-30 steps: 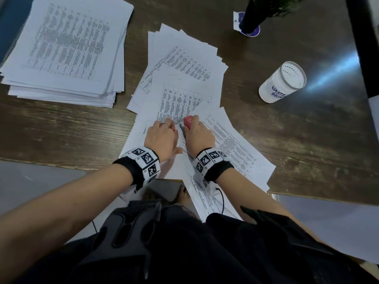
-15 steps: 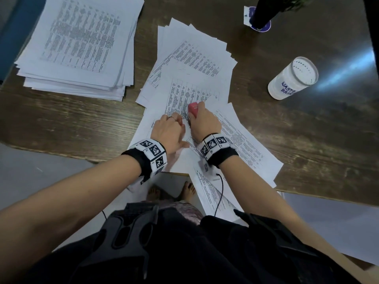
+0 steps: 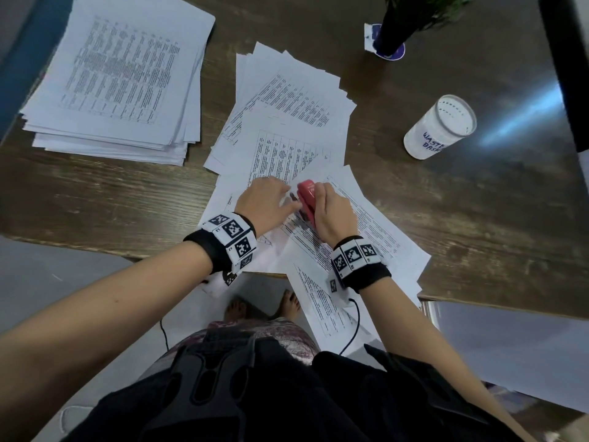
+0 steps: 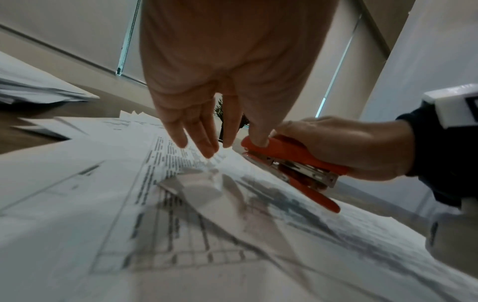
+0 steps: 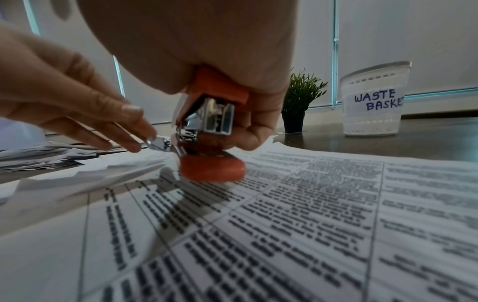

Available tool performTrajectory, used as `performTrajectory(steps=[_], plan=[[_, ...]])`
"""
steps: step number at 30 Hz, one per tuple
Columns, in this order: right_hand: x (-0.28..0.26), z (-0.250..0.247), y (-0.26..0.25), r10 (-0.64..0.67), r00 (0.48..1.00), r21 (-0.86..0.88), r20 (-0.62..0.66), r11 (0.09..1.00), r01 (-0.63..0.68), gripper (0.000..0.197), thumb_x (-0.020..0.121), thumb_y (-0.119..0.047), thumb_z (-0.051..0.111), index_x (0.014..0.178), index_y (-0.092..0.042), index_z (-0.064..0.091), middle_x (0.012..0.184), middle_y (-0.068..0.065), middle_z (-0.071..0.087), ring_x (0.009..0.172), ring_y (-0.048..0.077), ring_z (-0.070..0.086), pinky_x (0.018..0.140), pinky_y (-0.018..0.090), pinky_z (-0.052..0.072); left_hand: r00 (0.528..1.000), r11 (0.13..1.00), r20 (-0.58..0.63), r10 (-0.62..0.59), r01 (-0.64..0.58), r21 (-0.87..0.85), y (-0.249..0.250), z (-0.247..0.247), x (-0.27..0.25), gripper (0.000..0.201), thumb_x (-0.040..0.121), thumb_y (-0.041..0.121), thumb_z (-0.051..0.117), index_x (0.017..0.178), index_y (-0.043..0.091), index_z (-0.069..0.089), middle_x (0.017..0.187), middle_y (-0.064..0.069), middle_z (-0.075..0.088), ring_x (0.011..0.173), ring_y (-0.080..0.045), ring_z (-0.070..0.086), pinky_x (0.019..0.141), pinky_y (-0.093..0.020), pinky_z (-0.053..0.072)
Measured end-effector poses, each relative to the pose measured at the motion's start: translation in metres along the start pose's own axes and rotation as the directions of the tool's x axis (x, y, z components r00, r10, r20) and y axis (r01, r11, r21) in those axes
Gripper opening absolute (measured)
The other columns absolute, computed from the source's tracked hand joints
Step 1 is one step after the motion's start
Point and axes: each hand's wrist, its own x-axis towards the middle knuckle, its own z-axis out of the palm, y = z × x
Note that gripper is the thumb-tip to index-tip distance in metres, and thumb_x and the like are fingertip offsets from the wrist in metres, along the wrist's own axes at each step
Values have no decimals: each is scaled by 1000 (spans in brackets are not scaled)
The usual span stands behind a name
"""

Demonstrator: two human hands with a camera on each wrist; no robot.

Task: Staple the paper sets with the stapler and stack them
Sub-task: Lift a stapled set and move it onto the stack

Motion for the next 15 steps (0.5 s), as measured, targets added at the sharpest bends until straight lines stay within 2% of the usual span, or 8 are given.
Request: performTrajectory(steps=[2, 3, 5, 7, 10, 13, 15], plan=[[-2, 1, -1, -6, 1000, 12, -26, 1000, 6, 41, 105, -40, 22, 101, -12, 53, 86, 6, 61, 76, 26, 54, 65, 35, 39, 998, 998, 63, -30, 33, -51, 9, 2, 1, 31, 78, 40, 77, 98, 16, 74, 95, -3, 73, 91, -17, 67, 85, -38, 55], [-3, 0, -1, -15, 999, 9, -37, 1000, 15, 41, 105, -40, 23, 100, -12, 53, 84, 5, 60, 75, 26, 54, 64, 34, 37, 997, 996, 70, -38, 43, -77, 12, 4, 2, 22, 75, 34, 80, 86, 15, 74, 79, -1, 72, 76, -15, 67, 75, -35, 56], [-4, -2, -1, -31, 998, -7, -46, 1000, 31, 40, 105, -40, 24, 98, -13, 52, 80, 3, 58, 73, 26, 53, 62, 33, 34, 995, 987, 70, -68, 78, -139, 15, 7, 4, 12, 73, 20, 81, 79, 12, 74, 65, 1, 67, 63, -13, 65, 62, -28, 50], [-6, -4, 1, -42, 998, -47, -48, 998, 39, 39, 105, -41, 24, 98, -13, 51, 82, 2, 57, 71, 23, 50, 62, 33, 34, 992, 977, 75, -105, 117, -180, 17, 9, 6, 8, 76, 11, 79, 82, 8, 75, 66, -2, 68, 66, -16, 68, 61, -25, 50], [-10, -6, 8, -54, 998, -89, -45, 995, 50, 37, 104, -42, 26, 97, -14, 49, 86, 3, 59, 71, 22, 47, 63, 33, 33, 988, 969, 83, -130, 144, -202, 17, 10, 11, 10, 81, 8, 73, 90, 8, 77, 76, -10, 73, 73, -20, 70, 71, -24, 56], [-8, -11, 18, -41, 996, -99, -75, 995, 34, 36, 104, -43, 29, 88, -16, 46, 83, 3, 58, 71, 24, 49, 62, 33, 34, 979, 962, 147, -140, 170, -213, 16, 7, 19, 9, 86, 11, 71, 91, 6, 77, 78, -8, 74, 64, -8, 67, 78, -20, 56], [-3, -14, 29, -27, 989, -62, -145, 998, 18, 36, 103, -39, 35, 84, -12, 48, 84, 6, 57, 73, 25, 49, 61, 33, 34, 974, 956, 160, -158, 192, -222, 17, 5, 27, 8, 87, 11, 70, 91, 6, 75, 71, -2, 71, 53, 3, 63, 75, -17, 56]])
